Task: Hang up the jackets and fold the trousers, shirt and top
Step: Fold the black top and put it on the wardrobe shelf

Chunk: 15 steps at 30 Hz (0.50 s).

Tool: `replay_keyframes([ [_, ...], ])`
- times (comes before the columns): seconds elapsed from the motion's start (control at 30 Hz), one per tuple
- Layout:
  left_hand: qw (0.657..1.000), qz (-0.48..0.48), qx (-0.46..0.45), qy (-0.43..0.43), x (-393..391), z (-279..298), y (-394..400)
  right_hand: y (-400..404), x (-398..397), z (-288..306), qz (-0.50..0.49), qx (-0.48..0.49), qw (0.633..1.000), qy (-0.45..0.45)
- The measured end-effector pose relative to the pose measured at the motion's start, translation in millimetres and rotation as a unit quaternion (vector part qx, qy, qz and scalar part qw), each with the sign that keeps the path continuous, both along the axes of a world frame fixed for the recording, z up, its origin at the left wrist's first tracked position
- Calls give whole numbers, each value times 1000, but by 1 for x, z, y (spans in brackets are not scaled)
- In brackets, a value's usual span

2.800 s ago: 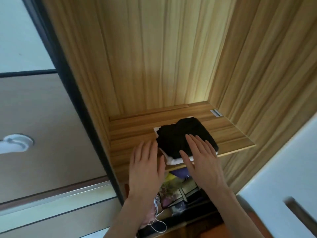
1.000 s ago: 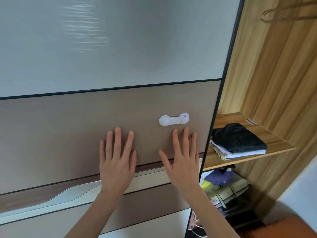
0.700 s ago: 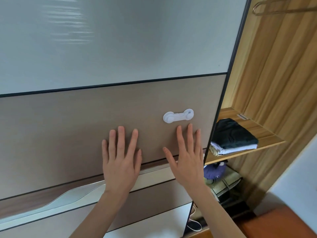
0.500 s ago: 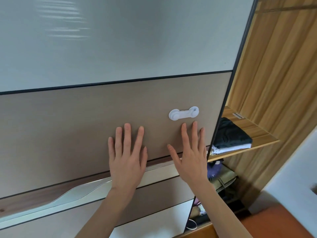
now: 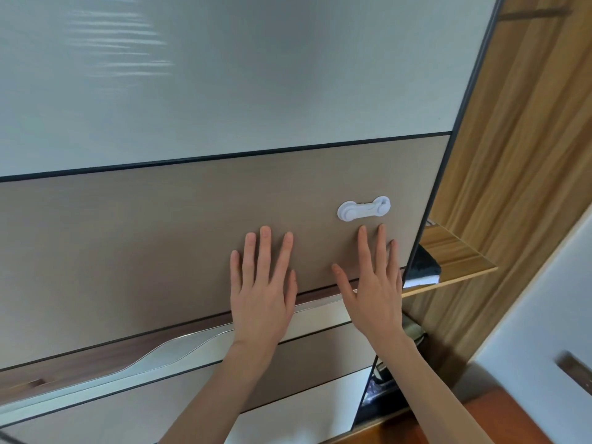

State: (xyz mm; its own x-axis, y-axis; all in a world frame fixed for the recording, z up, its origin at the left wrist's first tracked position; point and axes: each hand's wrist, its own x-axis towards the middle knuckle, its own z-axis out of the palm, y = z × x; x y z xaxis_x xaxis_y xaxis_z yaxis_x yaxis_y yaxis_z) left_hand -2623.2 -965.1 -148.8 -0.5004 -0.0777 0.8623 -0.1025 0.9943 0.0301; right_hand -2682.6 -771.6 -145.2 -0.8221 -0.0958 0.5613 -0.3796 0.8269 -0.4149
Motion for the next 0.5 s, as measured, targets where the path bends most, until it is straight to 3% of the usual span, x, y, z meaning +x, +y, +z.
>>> replay_keyframes([
  [0.5, 998, -48, 6, -29, -61, 17, 130, 113, -54, 26, 23, 71, 996, 51],
])
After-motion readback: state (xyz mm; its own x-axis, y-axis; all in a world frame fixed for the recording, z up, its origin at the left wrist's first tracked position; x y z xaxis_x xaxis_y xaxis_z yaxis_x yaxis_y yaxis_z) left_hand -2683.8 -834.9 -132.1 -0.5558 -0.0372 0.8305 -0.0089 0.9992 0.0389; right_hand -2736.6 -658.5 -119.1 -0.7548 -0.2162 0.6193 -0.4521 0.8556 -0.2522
